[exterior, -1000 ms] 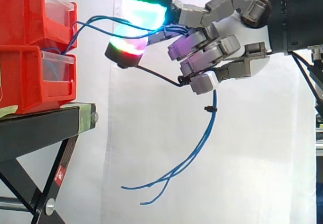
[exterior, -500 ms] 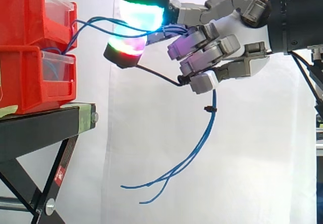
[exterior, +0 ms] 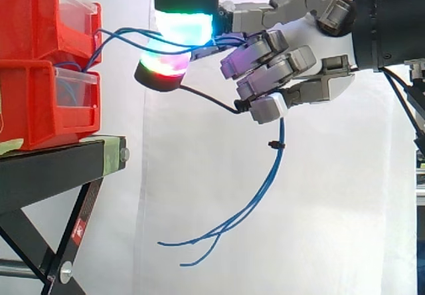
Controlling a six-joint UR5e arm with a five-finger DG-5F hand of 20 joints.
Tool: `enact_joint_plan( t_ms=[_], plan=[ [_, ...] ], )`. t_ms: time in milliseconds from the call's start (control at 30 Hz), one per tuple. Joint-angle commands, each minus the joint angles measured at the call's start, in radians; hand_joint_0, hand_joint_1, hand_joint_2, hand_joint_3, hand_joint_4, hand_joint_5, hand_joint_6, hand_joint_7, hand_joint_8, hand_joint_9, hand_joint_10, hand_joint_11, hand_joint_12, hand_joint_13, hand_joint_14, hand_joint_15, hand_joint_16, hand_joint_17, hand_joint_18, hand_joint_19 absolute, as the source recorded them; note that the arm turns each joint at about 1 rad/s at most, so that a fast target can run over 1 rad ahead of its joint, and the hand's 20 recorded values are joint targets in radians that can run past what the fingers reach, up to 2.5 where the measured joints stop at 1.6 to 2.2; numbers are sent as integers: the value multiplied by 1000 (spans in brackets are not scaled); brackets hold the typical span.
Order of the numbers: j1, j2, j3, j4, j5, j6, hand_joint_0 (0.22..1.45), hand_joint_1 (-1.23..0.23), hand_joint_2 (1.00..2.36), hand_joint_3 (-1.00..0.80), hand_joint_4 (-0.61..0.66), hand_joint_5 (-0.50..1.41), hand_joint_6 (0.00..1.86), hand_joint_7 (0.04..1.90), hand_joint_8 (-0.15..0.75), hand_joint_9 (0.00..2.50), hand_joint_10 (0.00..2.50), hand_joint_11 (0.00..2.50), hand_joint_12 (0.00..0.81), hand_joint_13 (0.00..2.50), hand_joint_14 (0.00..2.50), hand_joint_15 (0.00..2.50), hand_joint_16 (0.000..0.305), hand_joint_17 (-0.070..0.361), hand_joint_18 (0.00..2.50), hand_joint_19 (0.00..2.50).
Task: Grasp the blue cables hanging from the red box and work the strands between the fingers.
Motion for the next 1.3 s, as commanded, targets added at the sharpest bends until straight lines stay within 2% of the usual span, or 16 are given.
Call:
enact_joint_plan(
  t_ms=[0,133,233,267,467,700,967,1267],
  plan=[
    [0,0,0,0,0,0,1061,-775,1294,-32,14,102,947,805,351,1178,2500,2104,507,1549,2500,1251,73,163,1785,681],
    [0,0,0,0,0,0,1069,-790,1266,-68,4,97,902,833,351,1178,2500,2104,507,1549,2500,1251,73,163,1785,681],
    [1,0,0,0,0,0,1133,-805,1115,-12,-4,69,872,847,351,1178,2500,2104,507,1549,2500,1251,73,163,1785,681],
    [1,0,0,0,0,0,1168,-813,1001,34,3,48,843,858,351,1178,2500,2104,507,1549,2500,1251,73,163,1785,681],
    [0,0,0,2,0,0,1160,-834,1008,-66,7,21,832,860,351,1178,2500,2104,507,1549,2500,1251,73,163,1785,681],
    [1,0,0,8,0,0,1209,-826,1007,-49,-2,-9,867,832,351,1178,2500,2104,507,1549,2500,1251,73,163,1785,681],
    [1,0,0,12,0,0,1157,-848,1011,-154,-5,-50,785,858,351,1178,2500,2104,507,1549,2500,1251,73,163,1785,681],
    [1,0,0,12,0,0,1218,-837,1012,-130,-27,-57,669,888,351,1178,2500,2104,507,1549,2500,1251,73,163,1785,681]
  ],
)
